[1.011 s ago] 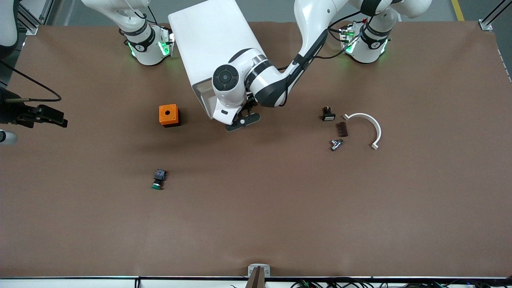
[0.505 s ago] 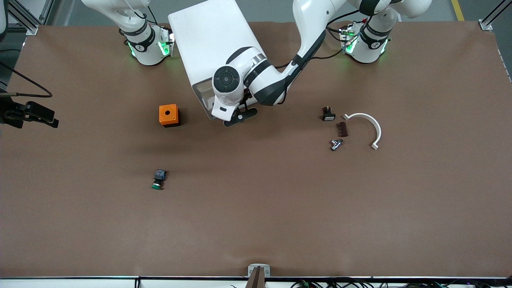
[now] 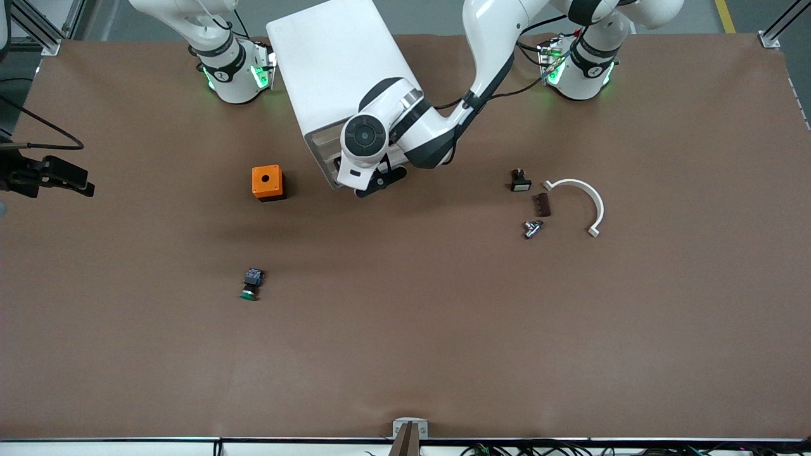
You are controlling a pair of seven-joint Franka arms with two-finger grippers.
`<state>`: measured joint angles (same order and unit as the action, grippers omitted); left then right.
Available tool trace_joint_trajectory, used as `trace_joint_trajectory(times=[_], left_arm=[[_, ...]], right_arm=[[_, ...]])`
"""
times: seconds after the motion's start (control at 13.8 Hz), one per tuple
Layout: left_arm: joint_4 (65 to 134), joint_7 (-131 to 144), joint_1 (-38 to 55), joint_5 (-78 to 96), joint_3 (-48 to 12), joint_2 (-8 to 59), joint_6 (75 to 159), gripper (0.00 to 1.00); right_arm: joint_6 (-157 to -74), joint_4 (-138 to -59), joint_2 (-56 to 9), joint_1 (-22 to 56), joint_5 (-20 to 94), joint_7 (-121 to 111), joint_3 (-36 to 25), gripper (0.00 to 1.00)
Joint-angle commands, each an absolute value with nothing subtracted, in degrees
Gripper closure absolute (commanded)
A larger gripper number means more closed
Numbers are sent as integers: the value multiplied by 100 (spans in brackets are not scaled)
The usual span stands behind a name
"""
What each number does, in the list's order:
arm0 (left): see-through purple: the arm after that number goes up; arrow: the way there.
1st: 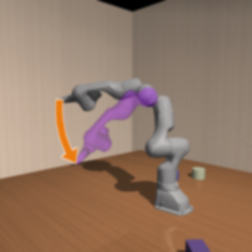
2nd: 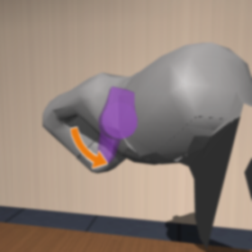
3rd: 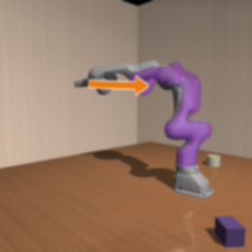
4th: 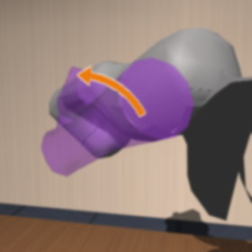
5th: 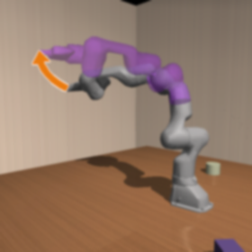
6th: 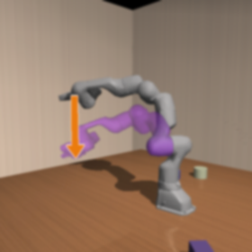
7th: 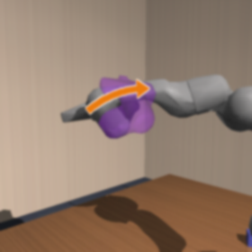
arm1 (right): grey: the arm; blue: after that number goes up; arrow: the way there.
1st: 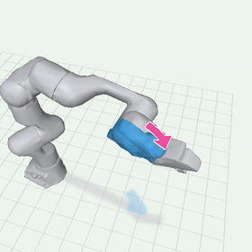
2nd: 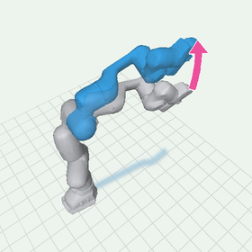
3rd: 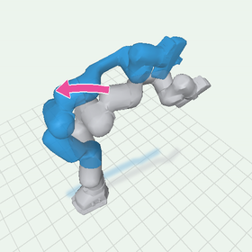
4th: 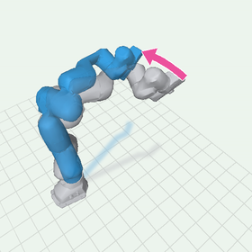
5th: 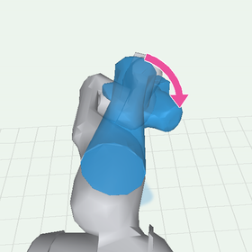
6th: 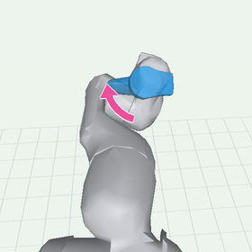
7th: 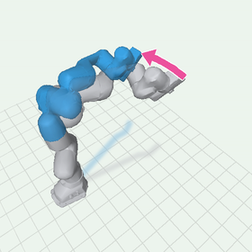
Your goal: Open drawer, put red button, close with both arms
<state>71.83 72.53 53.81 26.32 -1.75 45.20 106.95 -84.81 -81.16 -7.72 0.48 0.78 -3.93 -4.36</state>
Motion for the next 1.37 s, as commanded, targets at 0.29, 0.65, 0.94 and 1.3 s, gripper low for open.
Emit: trace_joint_trajectory(times=[0.29,0.65,0.94,1.3], left_arm=[[7286,7216,5353,2954,-185,4491,10758,1],[7242,7084,4993,2270,8,4229,10854,1],[7181,6796,4449,1741,255,3649,10820,1],[7198,5689,3491,1152,246,2726,10136,1]], right_arm=[[-8525,-8077,-712,-97,62,-870,-387,0],[-8481,-8252,-458,-88,70,-870,-387,0],[-8726,-9129,218,-62,70,-870,-369,0],[-8877,-9519,562,-62,62,-870,-369,0]])
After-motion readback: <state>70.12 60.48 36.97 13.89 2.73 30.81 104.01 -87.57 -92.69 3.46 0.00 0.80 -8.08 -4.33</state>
